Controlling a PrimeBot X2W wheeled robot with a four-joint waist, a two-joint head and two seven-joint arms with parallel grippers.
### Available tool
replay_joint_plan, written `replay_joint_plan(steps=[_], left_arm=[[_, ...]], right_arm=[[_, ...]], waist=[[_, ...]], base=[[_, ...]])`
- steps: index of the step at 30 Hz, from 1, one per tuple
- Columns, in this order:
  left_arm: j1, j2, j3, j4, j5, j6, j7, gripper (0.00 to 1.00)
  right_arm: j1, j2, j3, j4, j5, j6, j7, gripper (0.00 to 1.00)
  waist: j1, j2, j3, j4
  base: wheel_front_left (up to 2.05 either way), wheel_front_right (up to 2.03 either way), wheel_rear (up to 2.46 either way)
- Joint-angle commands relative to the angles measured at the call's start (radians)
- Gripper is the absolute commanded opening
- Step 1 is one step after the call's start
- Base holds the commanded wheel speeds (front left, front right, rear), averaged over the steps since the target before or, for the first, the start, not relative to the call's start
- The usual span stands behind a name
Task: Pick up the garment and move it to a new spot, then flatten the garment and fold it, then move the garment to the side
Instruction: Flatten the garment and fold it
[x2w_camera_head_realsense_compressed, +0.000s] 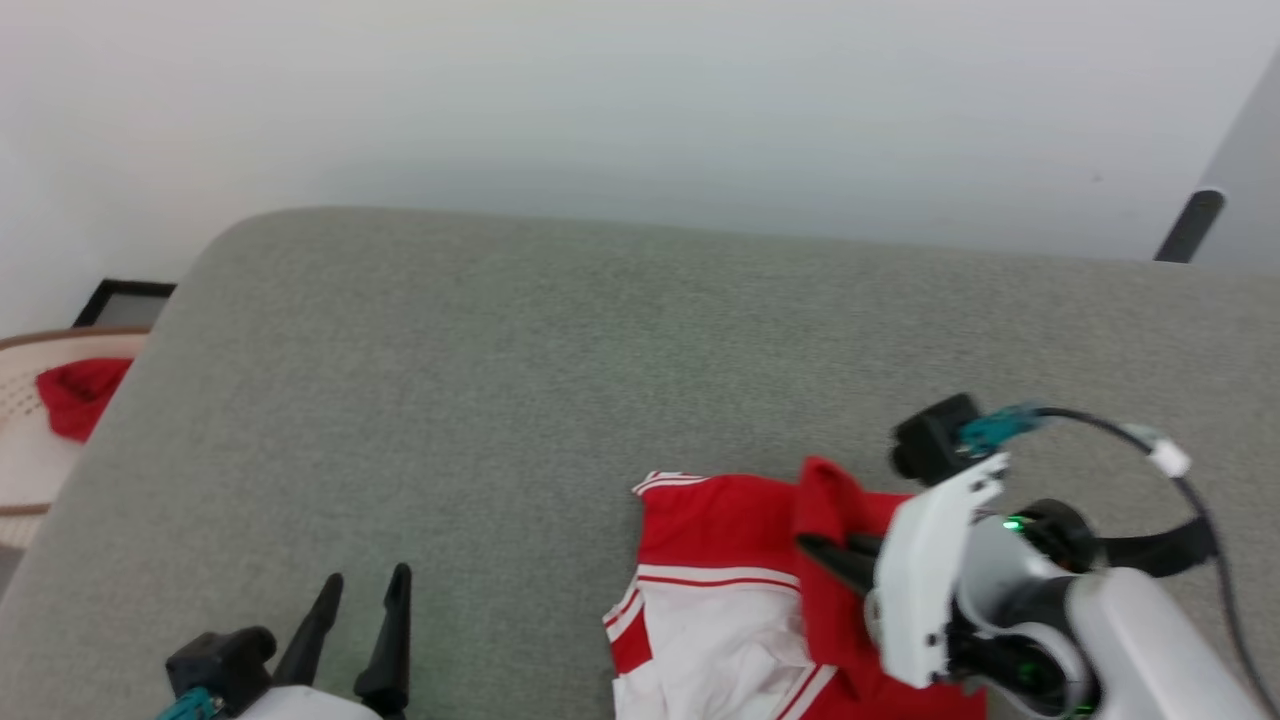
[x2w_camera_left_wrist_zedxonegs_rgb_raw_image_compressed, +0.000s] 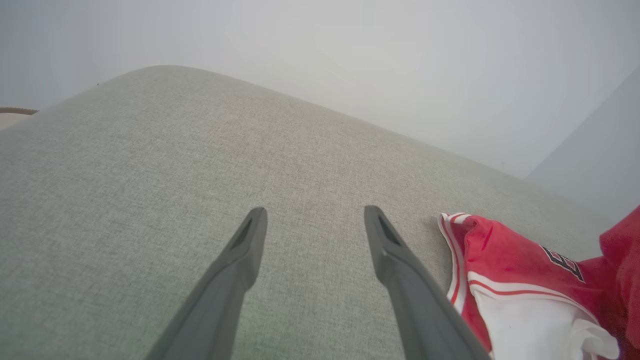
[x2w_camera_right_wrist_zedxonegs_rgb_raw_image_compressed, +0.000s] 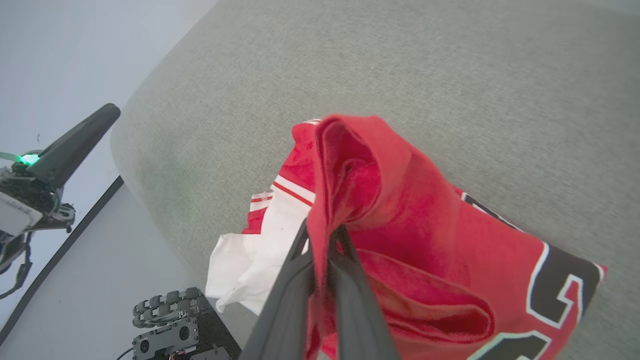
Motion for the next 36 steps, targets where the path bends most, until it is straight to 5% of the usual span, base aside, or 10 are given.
replay_joint_plan(steps=[1,18,19,21,23,36], left_arm=[[-0.01,-0.004,-0.001,0.002,0.005,-0.004,-0.001,1.0],[-0.081,-0.052,-0.041,0.061,0.015,-0.023,-0.005,1.0],[-0.083,-0.053,-0.04,0.063,0.014,-0.023,-0.006,1.0],[-0.084,-0.054,-0.038,0.067,0.012,-0.024,-0.005,1.0],[-0.082,-0.052,-0.035,0.072,0.01,-0.025,-0.007,1.0],[-0.052,-0.026,-0.003,0.057,0.013,-0.015,-0.012,1.0]], right_arm=[[-0.011,0.007,0.012,0.009,-0.003,-0.001,-0.009,0.0],[-0.157,0.099,0.191,0.308,-0.02,-0.001,-0.166,0.0],[-0.165,0.097,0.2,0.319,-0.02,-0.001,-0.174,0.29],[-0.174,0.097,0.215,0.33,-0.002,-0.001,-0.187,0.69],[-0.184,0.086,0.231,0.332,0.007,-0.001,-0.194,1.0],[-0.175,-0.036,0.226,0.195,0.04,-0.001,-0.273,1.0]], waist=[[0.0,0.0,0.006,0.018],[0.0,0.0,0.041,0.078],[0.0,0.0,0.042,0.078],[0.0,0.0,0.042,0.076],[0.0,0.0,0.041,0.072],[0.0,0.0,0.028,-0.007]], base=[[0.0,0.0,0.0],[0.0,0.0,0.0],[0.0,0.0,0.0],[0.0,0.0,0.0],[0.0,0.0,0.0],[0.0,0.0,0.0]])
